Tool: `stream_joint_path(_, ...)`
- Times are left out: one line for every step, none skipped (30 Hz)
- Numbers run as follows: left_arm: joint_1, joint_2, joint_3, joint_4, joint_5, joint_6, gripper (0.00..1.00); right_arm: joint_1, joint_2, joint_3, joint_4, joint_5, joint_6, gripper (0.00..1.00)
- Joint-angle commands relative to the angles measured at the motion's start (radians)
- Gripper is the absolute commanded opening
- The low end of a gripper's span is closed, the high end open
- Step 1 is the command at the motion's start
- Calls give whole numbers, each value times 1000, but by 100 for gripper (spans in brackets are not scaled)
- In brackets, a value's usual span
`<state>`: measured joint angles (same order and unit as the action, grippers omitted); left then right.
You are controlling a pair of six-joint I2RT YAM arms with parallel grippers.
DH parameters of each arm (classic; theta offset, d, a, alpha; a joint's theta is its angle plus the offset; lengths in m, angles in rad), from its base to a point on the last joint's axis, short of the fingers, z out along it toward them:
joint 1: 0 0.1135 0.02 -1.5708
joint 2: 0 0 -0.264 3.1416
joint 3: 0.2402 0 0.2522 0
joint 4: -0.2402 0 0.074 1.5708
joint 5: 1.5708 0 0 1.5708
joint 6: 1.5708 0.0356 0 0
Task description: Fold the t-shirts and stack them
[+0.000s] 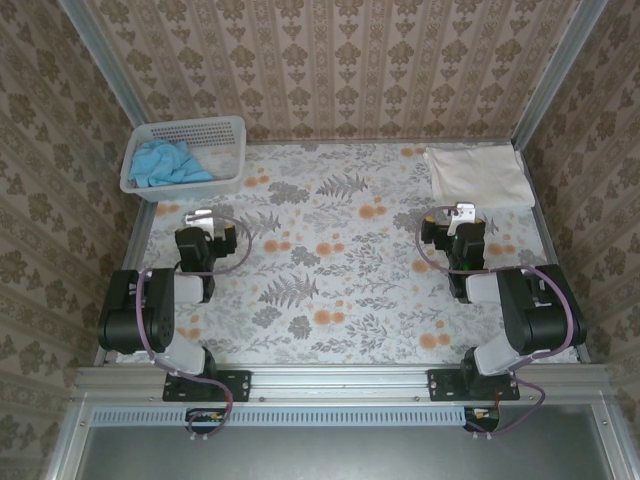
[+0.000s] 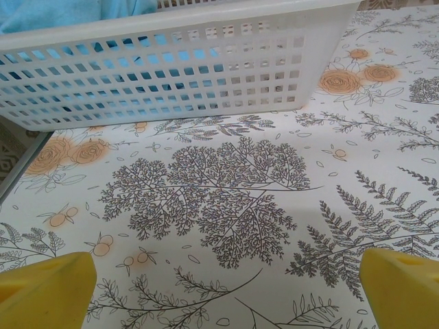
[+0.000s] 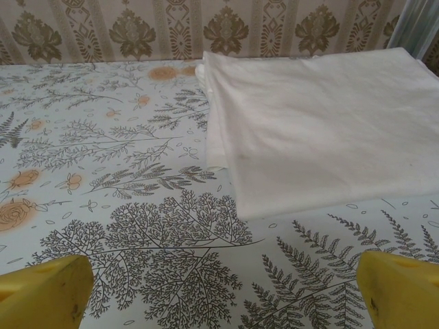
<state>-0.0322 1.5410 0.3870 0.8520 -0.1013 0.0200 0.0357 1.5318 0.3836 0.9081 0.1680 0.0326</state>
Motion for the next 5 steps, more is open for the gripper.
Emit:
stream_joint_path(5,-3,19,2,9,13,100,6,2,6,-11,1,6,100)
stream_joint_path(5,-3,18,2,10,14,100,6,3,6,-11,1,6,100)
stream_joint_path(5,-3,15,7,12,15,100,6,2,6,-11,1,6,99)
stream_joint_path(5,-4,16,9,13,15,100,6,2,7,-11,1,5,99)
stream_joint_path(5,-5,13,12,12,17,100,6,2,6,-11,1,6,100)
